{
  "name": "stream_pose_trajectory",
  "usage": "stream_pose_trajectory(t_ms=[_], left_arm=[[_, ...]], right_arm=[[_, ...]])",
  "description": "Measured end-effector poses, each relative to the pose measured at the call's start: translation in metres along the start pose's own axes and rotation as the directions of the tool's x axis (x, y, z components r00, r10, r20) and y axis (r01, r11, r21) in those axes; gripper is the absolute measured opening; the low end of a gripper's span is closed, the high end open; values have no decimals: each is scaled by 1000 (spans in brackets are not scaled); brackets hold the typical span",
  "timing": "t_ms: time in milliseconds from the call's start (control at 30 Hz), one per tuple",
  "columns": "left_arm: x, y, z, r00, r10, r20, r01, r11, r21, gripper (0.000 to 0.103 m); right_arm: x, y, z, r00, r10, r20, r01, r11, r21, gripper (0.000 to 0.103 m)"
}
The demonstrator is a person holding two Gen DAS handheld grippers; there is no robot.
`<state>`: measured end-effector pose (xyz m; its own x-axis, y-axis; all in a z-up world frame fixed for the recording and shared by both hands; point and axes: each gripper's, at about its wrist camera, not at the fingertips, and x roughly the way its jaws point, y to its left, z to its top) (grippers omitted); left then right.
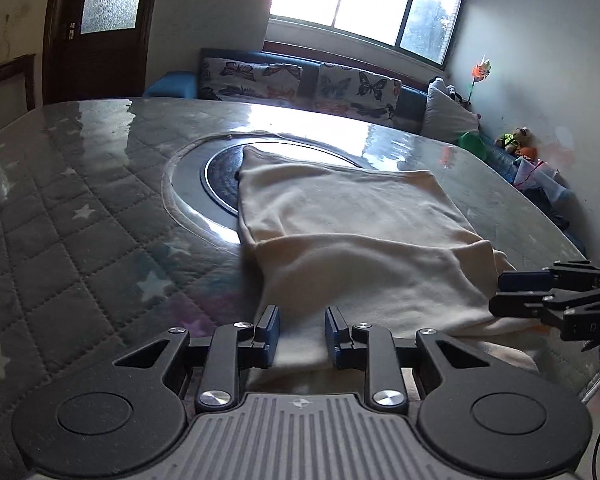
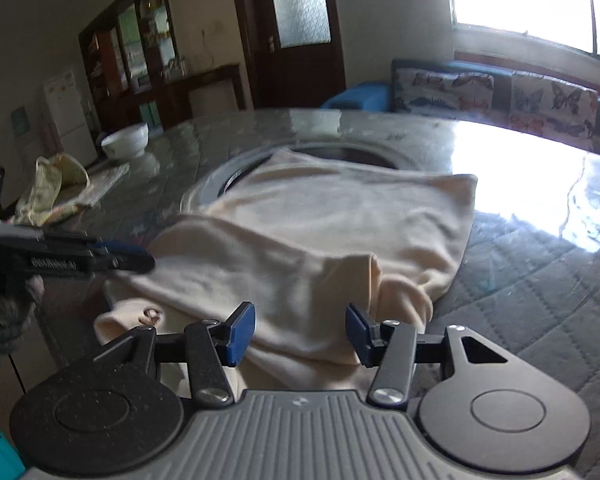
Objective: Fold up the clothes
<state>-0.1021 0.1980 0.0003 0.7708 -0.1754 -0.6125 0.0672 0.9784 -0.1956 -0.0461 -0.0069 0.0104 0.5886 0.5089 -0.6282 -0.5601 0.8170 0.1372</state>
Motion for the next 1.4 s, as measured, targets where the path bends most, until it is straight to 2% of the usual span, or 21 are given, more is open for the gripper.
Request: stream_pose_trajectory(t_ms=[167, 233, 300, 367, 400, 467, 533, 633, 733, 833, 933, 1033, 1167, 1200, 1233, 1333, 1400], left_arm=[[-2, -6, 22, 999, -19, 49, 18, 1000, 20, 28], [4, -12, 29, 997, -40, 60, 38, 999, 36, 28], [11, -18, 34, 997, -56, 61, 53, 997, 55, 28], [21, -24, 36, 996, -69, 52, 65, 995, 74, 28], [26, -26, 37, 996, -75, 45, 71, 994, 84, 28], [33, -30, 36, 996, -81, 31, 78, 992, 104, 28], [37, -32, 35, 996, -85, 19, 82, 989, 125, 28], [27, -35, 31, 991, -137, 7, 134, 976, 174, 28], [13, -42, 23, 983, -185, -7, 182, 954, 237, 35], [6, -48, 14, 977, -213, -25, 212, 939, 272, 37], [4, -54, 8, 970, -239, -48, 242, 925, 292, 39], [5, -65, 1, 967, -246, -63, 253, 906, 340, 42], [12, -78, -6, 969, -234, -75, 244, 882, 404, 42], [15, -81, -7, 971, -225, -77, 236, 878, 416, 42], [18, -82, -8, 973, -217, -79, 230, 875, 426, 41], [21, -81, -10, 976, -205, -78, 219, 871, 440, 24], [20, -78, -8, 976, -206, -70, 216, 871, 441, 8]], right_arm=[[-7, -8, 2, 999, -31, 11, 30, 998, 49, 50], [-6, -12, 2, 999, -42, -1, 42, 997, 69, 46], [-3, -16, 0, 999, -43, -23, 45, 995, 85, 33], [-6, -17, 1, 999, -49, -23, 51, 995, 82, 25], [-7, -17, 2, 998, -52, -20, 54, 995, 79, 16], [-11, -16, 4, 998, -60, -14, 61, 996, 72, 7], [-15, -16, 6, 998, -67, -8, 67, 996, 65, 4], [-24, -14, 9, 997, -72, 8, 72, 996, 59, 3], [-39, -10, 12, 997, -70, 30, 69, 996, 60, 3], [-38, -11, 8, 997, -73, 15, 72, 995, 73, 3], [-31, -15, 2, 996, -84, -7, 84, 992, 92, 7], [-22, -19, -2, 996, -85, -23, 87, 991, 100, 21], [-11, -20, -6, 996, -83, -41, 86, 991, 100, 21], [-9, -20, -6, 996, -82, -41, 86, 992, 97, 16], [-10, -19, -6, 996, -81, -35, 84, 992, 93, 13], [-18, -16, -4, 997, -73, -11, 73, 994, 83, 4], [-24, -15, -3, 998, -70, 2, 70, 994, 82, 3]])
